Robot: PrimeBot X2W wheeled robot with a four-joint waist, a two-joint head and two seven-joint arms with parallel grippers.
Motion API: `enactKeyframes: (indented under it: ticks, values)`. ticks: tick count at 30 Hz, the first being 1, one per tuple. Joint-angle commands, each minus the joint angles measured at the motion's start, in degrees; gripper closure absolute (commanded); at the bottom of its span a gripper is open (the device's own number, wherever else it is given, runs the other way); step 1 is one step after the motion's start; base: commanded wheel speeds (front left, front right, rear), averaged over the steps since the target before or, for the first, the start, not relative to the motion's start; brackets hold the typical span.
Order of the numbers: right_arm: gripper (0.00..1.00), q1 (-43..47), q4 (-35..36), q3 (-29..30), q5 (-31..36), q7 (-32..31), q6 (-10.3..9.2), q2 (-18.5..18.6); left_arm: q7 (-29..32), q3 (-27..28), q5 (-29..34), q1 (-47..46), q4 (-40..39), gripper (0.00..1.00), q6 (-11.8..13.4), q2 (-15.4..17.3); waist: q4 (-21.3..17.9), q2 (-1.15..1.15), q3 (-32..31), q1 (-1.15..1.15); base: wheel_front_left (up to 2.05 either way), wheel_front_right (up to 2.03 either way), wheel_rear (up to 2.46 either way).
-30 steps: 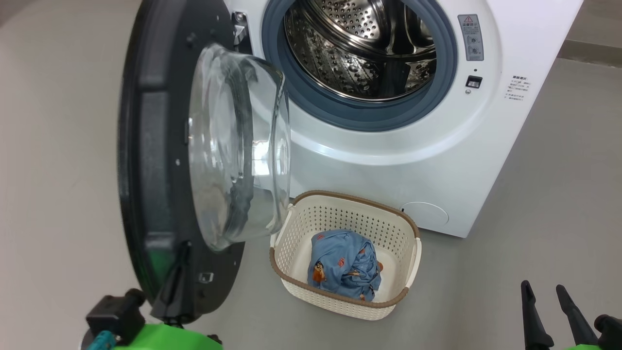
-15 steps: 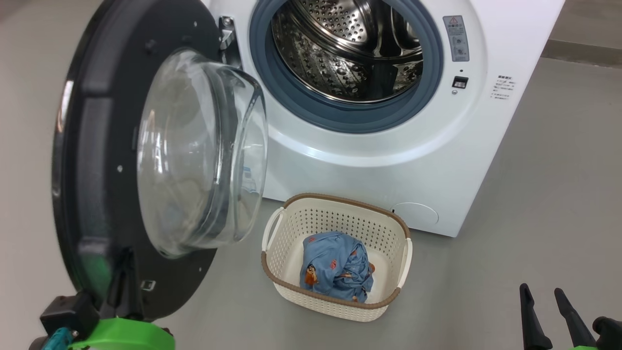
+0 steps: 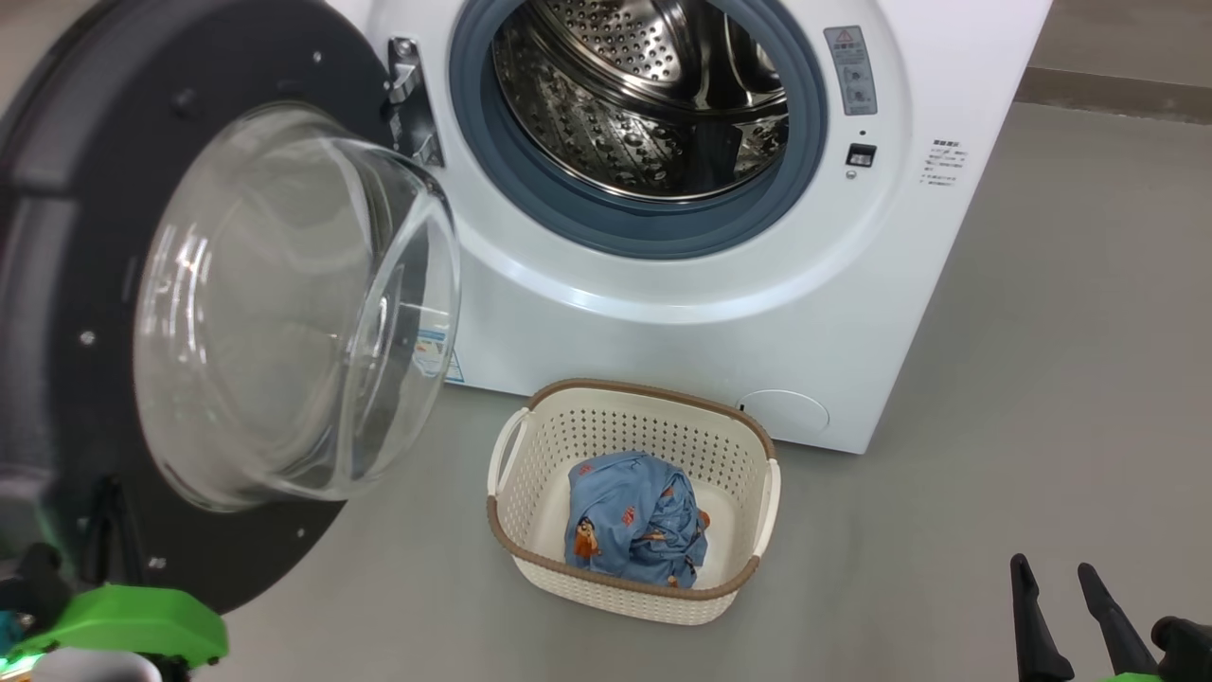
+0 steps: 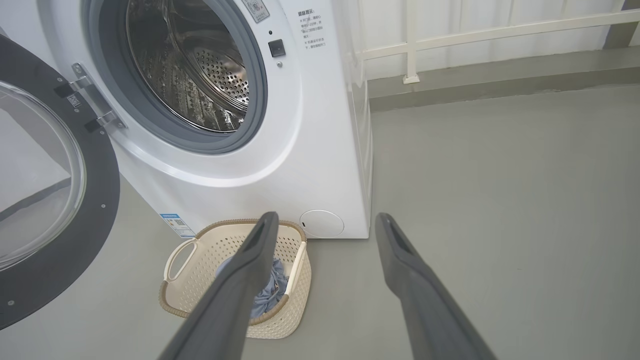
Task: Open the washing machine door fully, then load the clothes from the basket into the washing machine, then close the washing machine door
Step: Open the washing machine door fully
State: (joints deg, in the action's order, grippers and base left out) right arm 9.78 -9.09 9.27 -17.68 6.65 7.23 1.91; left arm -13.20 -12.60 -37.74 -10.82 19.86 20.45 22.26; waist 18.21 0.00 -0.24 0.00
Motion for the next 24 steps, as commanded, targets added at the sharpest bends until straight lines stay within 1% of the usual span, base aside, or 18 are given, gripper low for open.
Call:
enactKeyframes:
  ticks: [1, 13, 18, 24]
  values:
    - [0.0, -2.7, 1.1, -1.6, -0.5, 0.6, 0.25, 1.0, -1.1, 4.1, -0.6, -3.7, 1.0, 1.0, -0.1, 3.4, -0.7, 0.0, 0.0, 0.0, 0.0, 0.0, 0.0]
    - [0.0, -3.2, 0.4, -1.6, -0.4, 0.8, 0.25, 1.0, -1.7, 8.2, 0.0, -7.5, 8.7, 1.0, -1.7, 5.6, -1.4, 0.0, 0.2, 0.0, 0.0, 0.0, 0.0]
    - [0.0, -3.2, 0.3, -1.5, -0.2, 0.9, 0.25, 1.0, -1.8, 10.0, 0.9, -9.4, 12.1, 1.0, -2.9, 6.2, -1.2, 0.0, 0.1, 0.0, 0.0, 0.0, 0.0]
    - [0.0, -3.0, 0.4, -1.4, -0.1, 0.8, 0.25, 1.0, -1.8, 11.5, 2.6, -9.9, 13.2, 1.0, -4.0, 5.3, -1.1, 0.0, 0.0, 0.0, 0.0, 0.0, 0.0]
